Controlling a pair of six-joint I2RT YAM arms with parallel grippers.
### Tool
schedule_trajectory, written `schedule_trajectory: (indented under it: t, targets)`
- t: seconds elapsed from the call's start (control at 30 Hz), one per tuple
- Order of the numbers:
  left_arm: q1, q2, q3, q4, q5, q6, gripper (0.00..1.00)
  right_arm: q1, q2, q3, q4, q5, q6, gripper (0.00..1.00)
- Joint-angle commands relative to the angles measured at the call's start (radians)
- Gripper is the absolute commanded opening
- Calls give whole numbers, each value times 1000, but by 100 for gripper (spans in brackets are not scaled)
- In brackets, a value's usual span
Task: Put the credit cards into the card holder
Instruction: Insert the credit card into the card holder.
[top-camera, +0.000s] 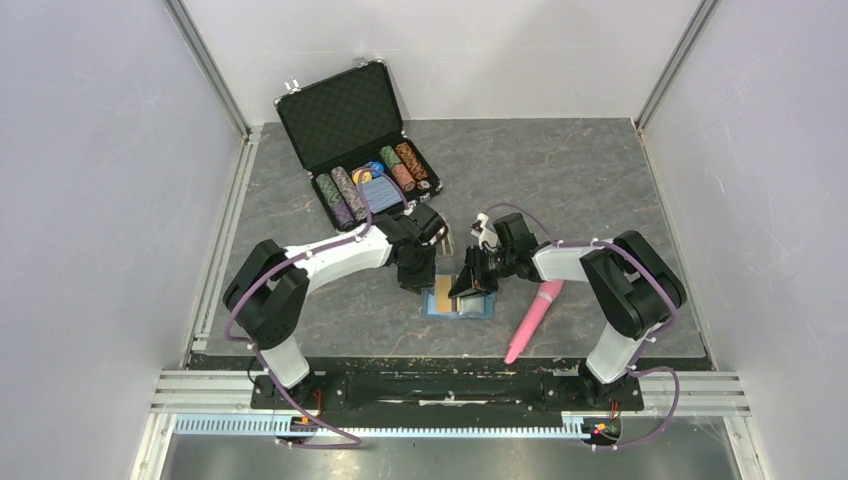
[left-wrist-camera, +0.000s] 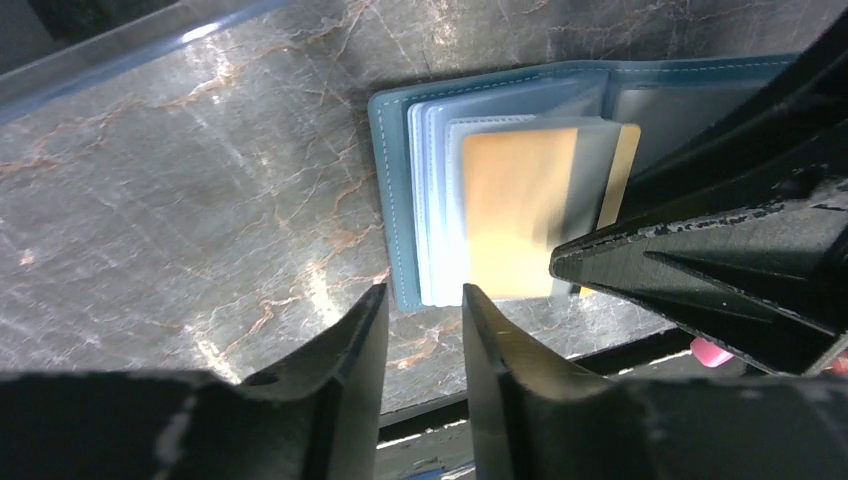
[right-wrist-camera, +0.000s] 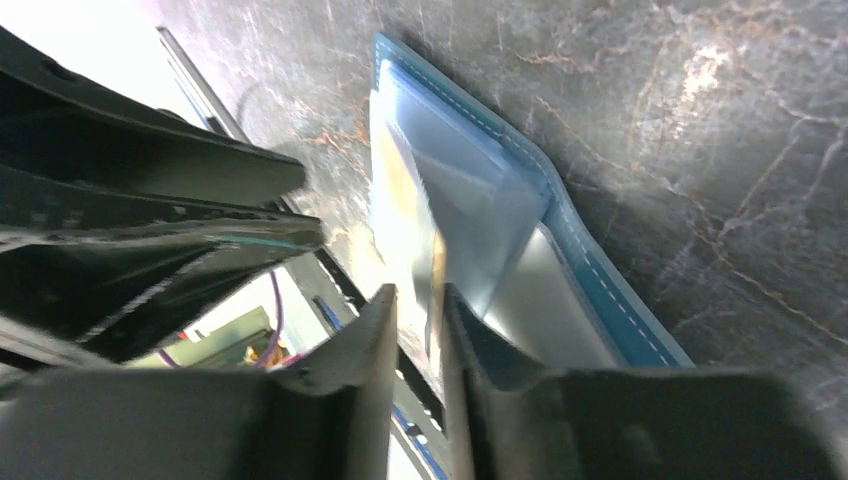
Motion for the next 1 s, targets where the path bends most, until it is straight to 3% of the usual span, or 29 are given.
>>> schedule_trajectory:
  t: [0.0,0.2,0.4,0.5,0.73,0.97]
  targets:
    - [18,-67,30,-36,-17,48,42,4,4,43,-69,6,-45,30]
    - [50,-74,-8,69,127,13,45,4,-11,91,-198,14,-110,48]
    - [99,-62,-37,156,237,-7,42,4,-5,176,-330,39,-200,57]
    - [116,-38,-36,169,268,-2,39,4,19,200,-331,15,-206,53]
    - [124,-9,-46,173,278,5,32,11,87,211,-314,-44,-198,33]
    - [124,4,-69,191,286,-15,28,30,114,210,-287,-49,-184,31]
